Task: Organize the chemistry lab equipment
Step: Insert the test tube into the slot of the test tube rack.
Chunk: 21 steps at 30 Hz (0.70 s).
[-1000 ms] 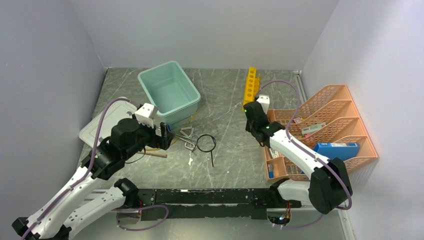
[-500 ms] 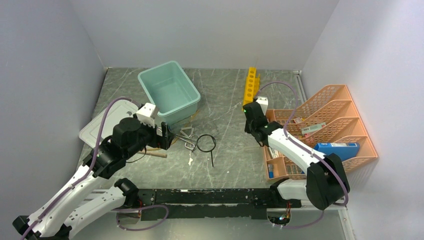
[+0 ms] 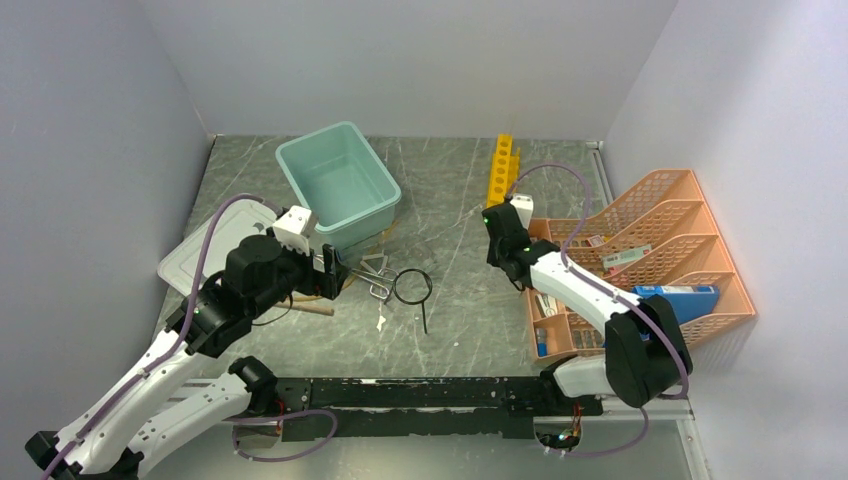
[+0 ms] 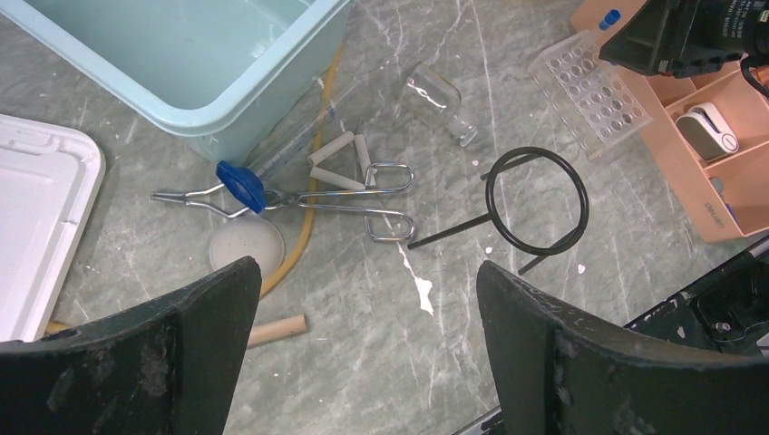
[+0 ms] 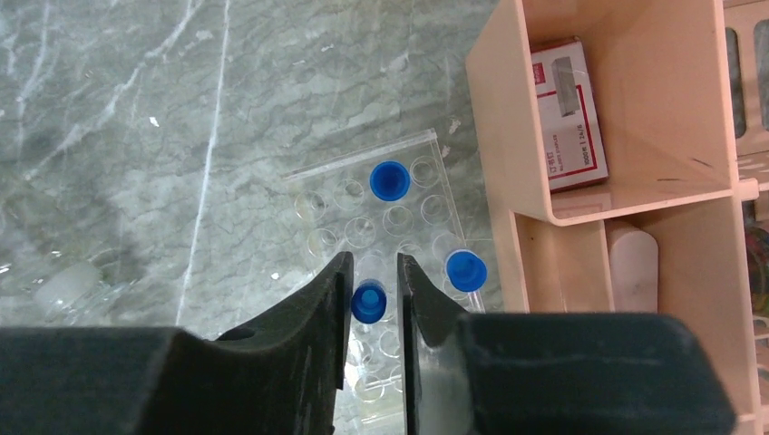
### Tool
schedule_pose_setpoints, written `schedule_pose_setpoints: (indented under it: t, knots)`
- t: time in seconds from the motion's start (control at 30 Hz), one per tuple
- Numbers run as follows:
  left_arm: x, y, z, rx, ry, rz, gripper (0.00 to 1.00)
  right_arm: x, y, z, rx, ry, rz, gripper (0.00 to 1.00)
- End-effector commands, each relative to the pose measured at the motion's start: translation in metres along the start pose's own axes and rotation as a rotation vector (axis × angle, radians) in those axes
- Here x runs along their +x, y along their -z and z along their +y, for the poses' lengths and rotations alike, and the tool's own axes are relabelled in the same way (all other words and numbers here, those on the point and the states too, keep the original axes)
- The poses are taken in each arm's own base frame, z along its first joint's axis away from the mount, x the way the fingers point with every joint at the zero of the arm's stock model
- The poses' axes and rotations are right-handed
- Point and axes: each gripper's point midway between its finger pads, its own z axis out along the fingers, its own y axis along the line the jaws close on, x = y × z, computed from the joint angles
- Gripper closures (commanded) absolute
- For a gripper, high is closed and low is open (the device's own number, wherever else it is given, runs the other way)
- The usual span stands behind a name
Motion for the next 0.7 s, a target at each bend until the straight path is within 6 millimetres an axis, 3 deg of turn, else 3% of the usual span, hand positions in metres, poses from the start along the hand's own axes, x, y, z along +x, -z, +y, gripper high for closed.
schedule_pose_setpoints:
  t: [0.0,0.37,0.53,0.67]
  knots:
    - [-0.003,-0.002,0.000,0.001,-0.015,-0.013,0.08,-0.009,0.000,-0.004,0.031,-0.025,-0.004,0.71]
    - [-0.002,-0.003,0.001,-0.009,-0.013,-0.011,0.07,-0.051,0.035,0.009,-0.063,-0.050,-0.075,0.60]
    - [-0.001,-0.005,0.001,-0.009,-0.012,-0.001,0.07,-0.074,0.066,0.031,-0.227,-0.043,-0.122,0.55]
    - [0.000,-0.008,-0.002,0.003,-0.007,0.010,0.08,-0.078,0.087,0.046,-0.350,-0.022,-0.119,0.53]
